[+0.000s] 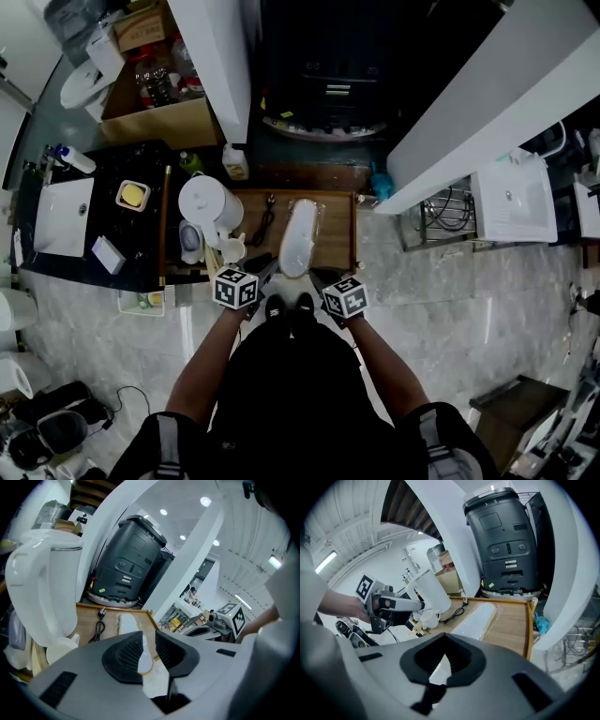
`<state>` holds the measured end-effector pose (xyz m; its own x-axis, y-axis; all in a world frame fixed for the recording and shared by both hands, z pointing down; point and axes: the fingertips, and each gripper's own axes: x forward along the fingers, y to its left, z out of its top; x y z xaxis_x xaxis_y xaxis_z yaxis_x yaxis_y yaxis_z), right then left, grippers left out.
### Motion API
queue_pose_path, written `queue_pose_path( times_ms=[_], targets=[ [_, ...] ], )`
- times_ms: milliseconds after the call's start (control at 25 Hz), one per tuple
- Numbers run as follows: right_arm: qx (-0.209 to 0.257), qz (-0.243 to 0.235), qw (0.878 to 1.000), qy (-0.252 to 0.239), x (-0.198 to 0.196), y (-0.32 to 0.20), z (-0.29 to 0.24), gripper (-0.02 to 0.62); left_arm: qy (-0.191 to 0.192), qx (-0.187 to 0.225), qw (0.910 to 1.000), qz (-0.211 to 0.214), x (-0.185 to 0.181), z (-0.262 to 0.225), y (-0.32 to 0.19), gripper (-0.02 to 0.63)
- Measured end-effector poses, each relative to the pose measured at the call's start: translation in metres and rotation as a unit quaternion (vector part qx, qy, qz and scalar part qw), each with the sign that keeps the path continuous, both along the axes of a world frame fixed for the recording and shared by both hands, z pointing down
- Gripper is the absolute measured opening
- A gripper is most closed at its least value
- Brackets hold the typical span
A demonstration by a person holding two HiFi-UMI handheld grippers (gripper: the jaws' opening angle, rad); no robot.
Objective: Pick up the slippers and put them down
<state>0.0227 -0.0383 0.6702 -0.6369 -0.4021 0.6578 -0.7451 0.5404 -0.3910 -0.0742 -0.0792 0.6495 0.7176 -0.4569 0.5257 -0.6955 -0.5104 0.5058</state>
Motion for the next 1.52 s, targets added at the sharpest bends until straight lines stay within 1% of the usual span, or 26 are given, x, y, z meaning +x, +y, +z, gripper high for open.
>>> queue_pose_path(
  times_ms=[120,280,400,560,720,920,1000,1120,1160,1520],
  targets=[
    [0.011,-0.002,1.0,-0.009,-0.003,0.004,-0.011,0.008,0.007,0.012,0.9999,0.0,-0.004,-0.012,0.003,0.06],
    [0.033,-0.003,0.999,-0.012,-0.002,0.005,-0.027,0.008,0.012,0.025,0.9996,0.008,-0.007,-0.026,0.009,0.037],
    [0.046,-0.001,0.999,-0.026,-0.002,0.007,-0.042,0.008,0.019,0.034,0.9991,0.014,-0.007,-0.039,0.014,0.019],
    [0.066,-0.009,0.997,-0.049,-0.006,0.01,-0.065,0.008,0.028,0.053,0.9978,0.026,-0.002,-0.06,0.022,0.012],
    [0.096,-0.027,0.993,-0.063,-0.009,0.014,-0.092,0.008,0.039,0.068,0.9961,0.04,0.006,-0.08,0.032,0.012],
    [0.128,-0.038,0.987,-0.086,-0.006,0.019,-0.121,0.006,0.064,0.09,0.9923,0.056,0.021,-0.103,0.048,0.012],
    [0.133,-0.041,0.986,-0.09,-0.006,0.021,-0.126,0.006,0.071,0.092,0.9915,0.058,0.025,-0.11,0.053,0.012],
    [0.133,-0.044,0.986,-0.095,-0.006,0.026,-0.127,0.006,0.096,0.091,0.99,0.049,0.03,-0.12,0.057,0.012],
    [0.134,-0.046,0.985,-0.096,-0.006,0.027,-0.127,0.006,0.098,0.092,0.9897,0.049,0.031,-0.121,0.058,0.012],
    [0.132,-0.073,0.984,-0.096,-0.006,0.034,-0.123,0.006,0.094,0.095,0.9894,0.057,0.044,-0.121,0.062,0.012]
  ],
)
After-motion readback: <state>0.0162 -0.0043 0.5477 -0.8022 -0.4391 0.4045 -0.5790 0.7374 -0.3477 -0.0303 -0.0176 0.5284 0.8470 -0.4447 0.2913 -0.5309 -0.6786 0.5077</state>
